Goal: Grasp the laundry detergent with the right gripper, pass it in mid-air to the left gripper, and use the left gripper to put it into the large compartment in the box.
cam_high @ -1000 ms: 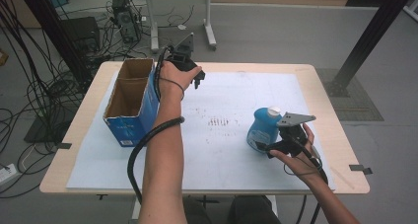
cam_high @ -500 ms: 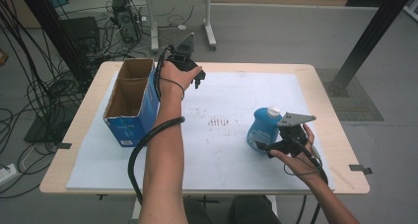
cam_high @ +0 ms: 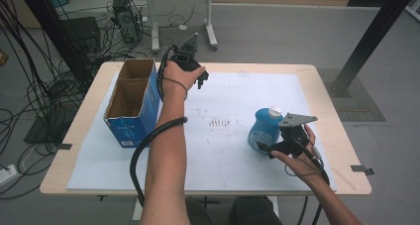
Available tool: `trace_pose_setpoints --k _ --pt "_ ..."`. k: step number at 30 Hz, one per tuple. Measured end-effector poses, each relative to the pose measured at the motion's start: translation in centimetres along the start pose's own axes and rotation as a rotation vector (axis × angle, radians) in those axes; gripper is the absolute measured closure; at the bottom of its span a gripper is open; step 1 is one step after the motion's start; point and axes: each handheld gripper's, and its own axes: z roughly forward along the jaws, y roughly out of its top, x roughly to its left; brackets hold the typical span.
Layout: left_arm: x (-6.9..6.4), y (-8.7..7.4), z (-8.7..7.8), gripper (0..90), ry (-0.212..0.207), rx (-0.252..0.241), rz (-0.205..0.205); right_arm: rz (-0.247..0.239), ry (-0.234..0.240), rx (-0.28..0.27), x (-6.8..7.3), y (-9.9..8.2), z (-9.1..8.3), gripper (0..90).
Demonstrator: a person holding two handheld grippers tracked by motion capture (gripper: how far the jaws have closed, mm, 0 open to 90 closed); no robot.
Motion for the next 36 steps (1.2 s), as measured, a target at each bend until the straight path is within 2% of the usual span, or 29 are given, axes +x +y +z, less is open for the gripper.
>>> trace_pose_setpoints --k 36 --pt "-0.14 0.08 -0.10 6.9 -0.005 -0.014 0.001 0.009 0.010 -0.002 -0.02 0.15 -0.01 2.3"
